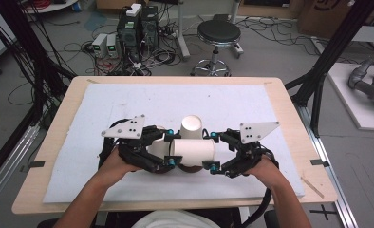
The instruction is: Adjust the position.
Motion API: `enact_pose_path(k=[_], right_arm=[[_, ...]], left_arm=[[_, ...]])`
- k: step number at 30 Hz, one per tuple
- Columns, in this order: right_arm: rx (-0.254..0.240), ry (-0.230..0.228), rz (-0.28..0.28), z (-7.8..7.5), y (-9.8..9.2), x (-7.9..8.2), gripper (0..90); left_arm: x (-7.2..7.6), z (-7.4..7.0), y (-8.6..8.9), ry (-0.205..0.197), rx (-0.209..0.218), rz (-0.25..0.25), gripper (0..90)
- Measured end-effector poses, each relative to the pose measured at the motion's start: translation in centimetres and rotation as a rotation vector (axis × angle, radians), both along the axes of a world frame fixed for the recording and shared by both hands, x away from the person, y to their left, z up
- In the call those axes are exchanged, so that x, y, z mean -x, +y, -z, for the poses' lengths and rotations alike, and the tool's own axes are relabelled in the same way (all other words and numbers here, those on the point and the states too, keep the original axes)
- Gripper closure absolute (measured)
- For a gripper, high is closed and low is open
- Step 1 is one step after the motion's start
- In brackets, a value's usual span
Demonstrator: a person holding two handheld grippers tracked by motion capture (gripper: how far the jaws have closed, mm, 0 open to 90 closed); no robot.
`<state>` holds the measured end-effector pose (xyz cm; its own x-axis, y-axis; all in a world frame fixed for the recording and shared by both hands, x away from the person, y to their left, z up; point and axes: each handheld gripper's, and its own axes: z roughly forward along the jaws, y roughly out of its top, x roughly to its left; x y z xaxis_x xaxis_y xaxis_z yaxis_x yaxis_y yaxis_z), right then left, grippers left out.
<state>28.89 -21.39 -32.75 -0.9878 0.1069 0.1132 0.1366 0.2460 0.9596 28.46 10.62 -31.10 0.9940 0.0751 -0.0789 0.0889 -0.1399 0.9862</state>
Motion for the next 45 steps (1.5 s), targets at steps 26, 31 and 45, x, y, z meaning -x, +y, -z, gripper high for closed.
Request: enact_pose_path(k=[26,31,45], right_arm=[[0.017,-0.020,-0.036,-1.0,-0.4,0.1,36.8],[-0.009,-0.033,-0.021,-1.1,-0.5,0.3,28.8],[-0.053,-0.031,-0.010,-1.0,-0.4,0.2,31.1]], left_arm=[[0.2,0.7,-1.0,0.006,-0.068,0.028,35.5],[0.2,0.7,-1.1,0.008,-0.055,0.025,36.1],[0.2,0.6,-0.9,0.005,-0.035,0.018,36.1]])
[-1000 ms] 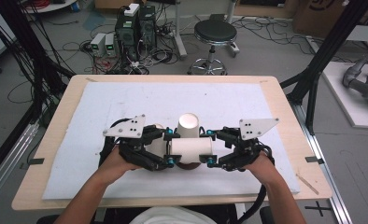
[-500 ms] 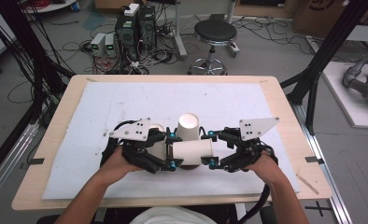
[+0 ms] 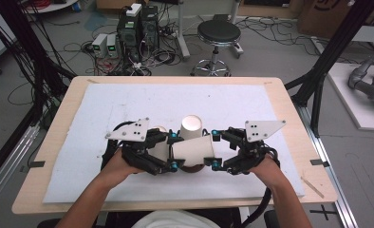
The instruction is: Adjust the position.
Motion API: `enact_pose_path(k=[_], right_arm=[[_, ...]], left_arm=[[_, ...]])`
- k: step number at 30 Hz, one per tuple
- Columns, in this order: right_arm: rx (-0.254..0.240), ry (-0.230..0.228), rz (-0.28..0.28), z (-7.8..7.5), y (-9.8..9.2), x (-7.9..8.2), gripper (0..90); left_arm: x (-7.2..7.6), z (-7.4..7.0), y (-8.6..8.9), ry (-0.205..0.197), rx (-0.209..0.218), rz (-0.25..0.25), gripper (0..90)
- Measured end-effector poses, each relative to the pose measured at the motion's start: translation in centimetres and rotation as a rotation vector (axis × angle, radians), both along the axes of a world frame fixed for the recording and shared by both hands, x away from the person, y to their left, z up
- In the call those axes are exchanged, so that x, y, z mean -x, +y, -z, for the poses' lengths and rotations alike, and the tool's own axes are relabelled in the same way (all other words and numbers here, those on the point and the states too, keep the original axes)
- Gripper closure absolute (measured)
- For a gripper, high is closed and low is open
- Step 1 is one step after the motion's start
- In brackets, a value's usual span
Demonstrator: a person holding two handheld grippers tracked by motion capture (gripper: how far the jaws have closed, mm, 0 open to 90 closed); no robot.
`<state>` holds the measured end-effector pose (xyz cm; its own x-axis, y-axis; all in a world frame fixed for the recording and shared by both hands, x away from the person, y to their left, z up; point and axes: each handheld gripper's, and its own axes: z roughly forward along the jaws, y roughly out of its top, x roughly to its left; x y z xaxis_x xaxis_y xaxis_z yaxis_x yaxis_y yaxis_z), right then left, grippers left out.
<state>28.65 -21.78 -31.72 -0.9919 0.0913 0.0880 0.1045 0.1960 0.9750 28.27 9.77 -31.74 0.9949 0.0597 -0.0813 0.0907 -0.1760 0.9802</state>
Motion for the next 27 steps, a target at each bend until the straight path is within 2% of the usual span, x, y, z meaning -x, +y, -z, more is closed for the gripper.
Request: enact_pose_path(k=[3,4,5,12,14,15,17,21,24,27], right_arm=[[0.013,-0.005,0.002,-0.18,-0.09,0.04,31.3],[0.014,-0.003,-0.003,-0.23,-0.13,0.02,32.0],[0.021,-0.004,-0.004,-0.23,-0.13,0.04,32.1],[0.047,0.002,-0.012,-0.06,0.01,-0.06,32.7],[0.056,0.005,-0.005,-0.08,0.06,-0.04,32.6],[0.056,0.009,-0.008,-0.08,0.06,-0.03,32.4],[0.048,0.004,-0.005,-0.09,0.06,-0.04,29.6],[-0.019,0.023,0.011,-0.05,0.14,0.11,19.8],[-0.026,0.027,0.016,0.11,0.24,0.07,19.8],[-0.022,0.030,0.017,0.22,0.43,0.07,20.7]], left_arm=[[0.03,0.07,-0.15,-0.003,0.002,-0.009,34.4],[-0.05,0.11,-0.16,0.010,0.001,-0.018,28.8],[-0.05,0.11,-0.16,0.010,0.001,-0.018,28.6],[-0.18,0.39,-0.23,0.022,0.005,-0.007,29.0],[-0.19,0.51,-0.28,0.022,0.003,0.007,35.6],[-0.13,0.63,-0.37,0.017,0.000,0.007,35.8],[-0.17,0.65,-0.46,0.020,0.004,0.013,35.8],[-0.17,0.52,-0.33,0.011,0.025,0.002,35.3],[-0.23,0.44,-0.06,0.013,0.039,-0.002,35.3],[-0.17,0.50,-0.20,0.012,0.028,0.002,35.3]])
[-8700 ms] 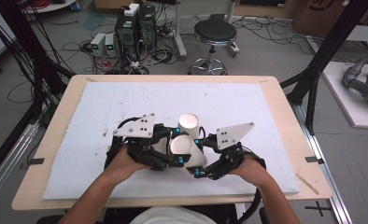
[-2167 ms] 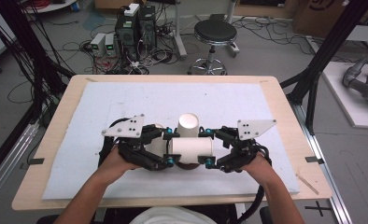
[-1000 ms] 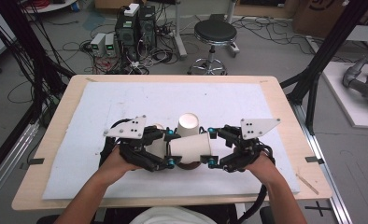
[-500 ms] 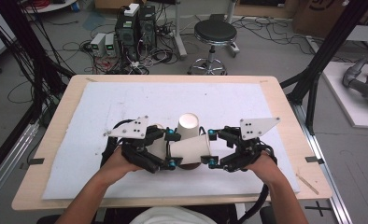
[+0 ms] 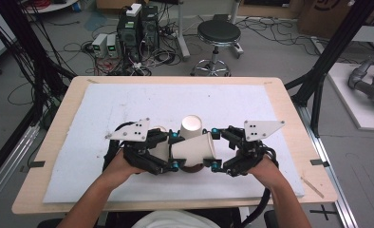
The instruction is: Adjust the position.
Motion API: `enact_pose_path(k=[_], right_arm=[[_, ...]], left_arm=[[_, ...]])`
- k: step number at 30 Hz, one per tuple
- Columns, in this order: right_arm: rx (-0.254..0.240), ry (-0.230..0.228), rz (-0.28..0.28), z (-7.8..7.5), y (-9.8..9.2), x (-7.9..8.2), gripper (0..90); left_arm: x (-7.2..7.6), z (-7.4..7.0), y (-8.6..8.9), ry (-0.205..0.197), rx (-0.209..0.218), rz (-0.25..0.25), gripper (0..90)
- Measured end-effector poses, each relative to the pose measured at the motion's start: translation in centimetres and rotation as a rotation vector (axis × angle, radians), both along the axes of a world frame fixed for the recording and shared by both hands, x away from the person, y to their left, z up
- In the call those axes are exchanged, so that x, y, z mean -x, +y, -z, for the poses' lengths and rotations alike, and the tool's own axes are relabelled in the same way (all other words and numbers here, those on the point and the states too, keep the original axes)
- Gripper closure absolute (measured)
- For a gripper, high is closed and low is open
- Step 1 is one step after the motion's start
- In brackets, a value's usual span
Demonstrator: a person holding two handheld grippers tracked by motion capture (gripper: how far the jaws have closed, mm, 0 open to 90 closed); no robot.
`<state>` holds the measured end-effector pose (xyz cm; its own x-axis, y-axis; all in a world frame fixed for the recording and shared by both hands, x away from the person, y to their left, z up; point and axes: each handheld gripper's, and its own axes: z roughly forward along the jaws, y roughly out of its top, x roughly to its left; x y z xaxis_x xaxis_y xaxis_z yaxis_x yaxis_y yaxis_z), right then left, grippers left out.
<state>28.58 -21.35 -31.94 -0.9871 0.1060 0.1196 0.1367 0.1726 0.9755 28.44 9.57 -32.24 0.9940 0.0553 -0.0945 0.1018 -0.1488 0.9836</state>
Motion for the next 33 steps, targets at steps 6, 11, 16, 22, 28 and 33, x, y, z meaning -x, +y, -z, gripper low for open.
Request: enact_pose_path(k=[6,11,16,22,28,33], right_arm=[[0.005,-0.021,-0.014,-0.26,-0.16,-0.06,30.3],[0.018,-0.028,-0.015,-0.53,-0.22,0.01,31.1],[0.049,-0.032,-0.006,-0.57,-0.20,0.05,31.2],[0.066,-0.040,-0.010,-0.63,0.23,0.21,31.2],[0.044,-0.033,-0.006,-0.47,0.25,0.26,28.5],[0.007,-0.032,-0.006,-0.29,0.50,0.38,18.8]], left_arm=[[0.07,0.21,-0.34,0.002,-0.019,0.001,35.6],[0.10,0.15,-0.41,0.004,-0.018,-0.020,29.6],[0.12,0.15,-0.39,0.001,-0.018,-0.021,29.0],[0.16,0.36,-0.69,0.009,-0.048,-0.003,35.4],[0.12,0.26,-0.54,0.012,-0.033,0.008,35.9],[0.02,0.02,-0.09,0.018,-0.006,0.004,35.6]])
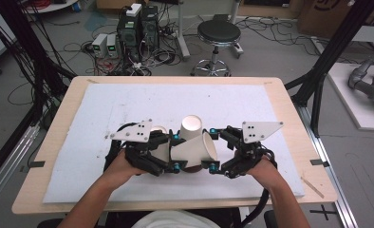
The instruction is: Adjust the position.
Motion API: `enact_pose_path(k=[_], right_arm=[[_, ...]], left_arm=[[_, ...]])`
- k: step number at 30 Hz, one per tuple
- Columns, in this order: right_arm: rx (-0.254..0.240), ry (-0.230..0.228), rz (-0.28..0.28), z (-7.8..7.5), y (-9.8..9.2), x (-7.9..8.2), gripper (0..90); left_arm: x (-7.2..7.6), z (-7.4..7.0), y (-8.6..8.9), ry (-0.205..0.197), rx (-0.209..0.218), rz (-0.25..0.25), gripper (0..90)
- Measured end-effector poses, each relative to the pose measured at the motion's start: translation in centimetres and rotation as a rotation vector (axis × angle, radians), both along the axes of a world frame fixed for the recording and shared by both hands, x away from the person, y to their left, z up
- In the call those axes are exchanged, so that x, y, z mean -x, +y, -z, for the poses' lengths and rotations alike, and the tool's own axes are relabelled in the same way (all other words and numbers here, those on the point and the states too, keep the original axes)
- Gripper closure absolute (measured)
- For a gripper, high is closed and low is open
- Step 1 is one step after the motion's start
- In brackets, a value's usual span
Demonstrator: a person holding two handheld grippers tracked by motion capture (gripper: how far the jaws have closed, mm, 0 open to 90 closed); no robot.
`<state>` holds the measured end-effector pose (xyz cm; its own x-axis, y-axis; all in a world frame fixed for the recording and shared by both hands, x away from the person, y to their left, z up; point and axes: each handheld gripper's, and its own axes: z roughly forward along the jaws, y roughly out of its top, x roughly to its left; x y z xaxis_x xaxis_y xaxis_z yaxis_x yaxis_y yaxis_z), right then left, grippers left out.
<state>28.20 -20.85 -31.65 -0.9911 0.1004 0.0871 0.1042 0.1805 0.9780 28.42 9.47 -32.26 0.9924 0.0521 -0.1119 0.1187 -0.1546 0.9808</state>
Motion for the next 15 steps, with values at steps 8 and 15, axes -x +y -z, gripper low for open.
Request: enact_pose_path(k=[8,15], right_arm=[[0.008,-0.024,-0.003,-0.48,-0.27,0.04,31.7],[0.027,-0.030,-0.008,-0.72,-0.25,0.14,32.6]], left_arm=[[0.32,0.23,-0.70,-0.016,-0.031,0.001,35.7],[0.37,0.33,-0.93,-0.014,-0.053,0.008,35.5]])
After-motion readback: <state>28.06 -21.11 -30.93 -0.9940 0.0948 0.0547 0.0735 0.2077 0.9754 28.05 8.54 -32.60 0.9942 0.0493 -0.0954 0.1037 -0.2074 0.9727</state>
